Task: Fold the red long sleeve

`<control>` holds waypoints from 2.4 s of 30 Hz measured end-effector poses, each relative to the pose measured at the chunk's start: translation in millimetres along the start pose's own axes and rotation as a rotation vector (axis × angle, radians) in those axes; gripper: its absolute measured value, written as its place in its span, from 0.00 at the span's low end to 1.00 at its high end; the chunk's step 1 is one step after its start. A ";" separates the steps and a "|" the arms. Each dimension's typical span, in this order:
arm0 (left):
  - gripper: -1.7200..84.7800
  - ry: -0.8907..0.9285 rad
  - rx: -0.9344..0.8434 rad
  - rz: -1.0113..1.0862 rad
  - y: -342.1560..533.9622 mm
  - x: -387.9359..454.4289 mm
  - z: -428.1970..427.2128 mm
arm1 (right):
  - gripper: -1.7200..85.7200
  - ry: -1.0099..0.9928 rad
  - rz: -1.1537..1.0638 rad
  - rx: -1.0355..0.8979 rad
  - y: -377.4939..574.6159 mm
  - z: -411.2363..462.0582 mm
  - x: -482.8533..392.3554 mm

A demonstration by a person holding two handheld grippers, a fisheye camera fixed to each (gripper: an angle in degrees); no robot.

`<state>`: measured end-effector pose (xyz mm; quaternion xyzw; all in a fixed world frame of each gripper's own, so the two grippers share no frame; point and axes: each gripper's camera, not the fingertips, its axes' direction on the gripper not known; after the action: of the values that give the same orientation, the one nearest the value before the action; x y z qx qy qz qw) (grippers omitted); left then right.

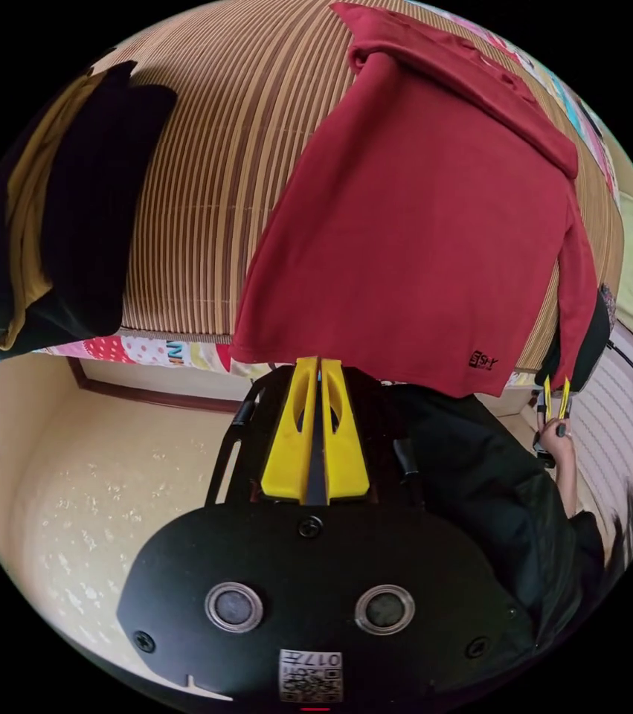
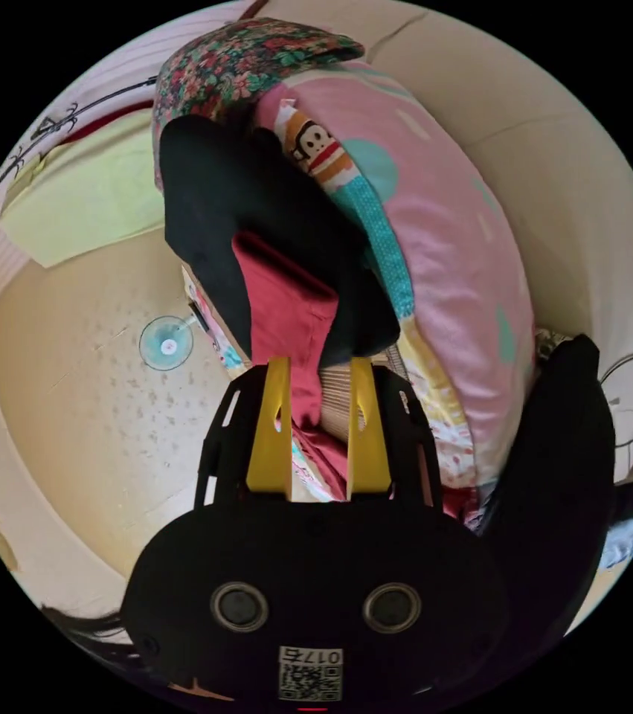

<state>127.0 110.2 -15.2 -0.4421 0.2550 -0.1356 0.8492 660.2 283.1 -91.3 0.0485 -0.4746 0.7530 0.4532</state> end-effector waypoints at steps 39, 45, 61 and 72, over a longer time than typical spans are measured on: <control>0.10 0.322 0.147 -0.151 106.4 -80.9 -14.6 | 0.05 0.376 -1.162 -1.158 359.0 407.7 -116.9; 0.12 0.226 0.149 -0.032 105.1 -105.4 -28.6 | 0.06 0.940 -1.443 -1.422 363.1 347.0 51.0; 0.13 0.081 -0.125 0.224 40.6 -151.5 -12.3 | 0.14 1.115 -0.920 -1.051 138.2 178.9 40.7; 0.04 0.391 -0.196 0.221 44.8 -238.0 -29.2 | 0.07 0.581 -0.576 -1.330 75.3 154.3 41.2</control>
<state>-87.2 224.5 8.6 -0.4570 0.4731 -0.0996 0.7466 526.1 181.7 -37.0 -0.3114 -0.6572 0.1455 0.6707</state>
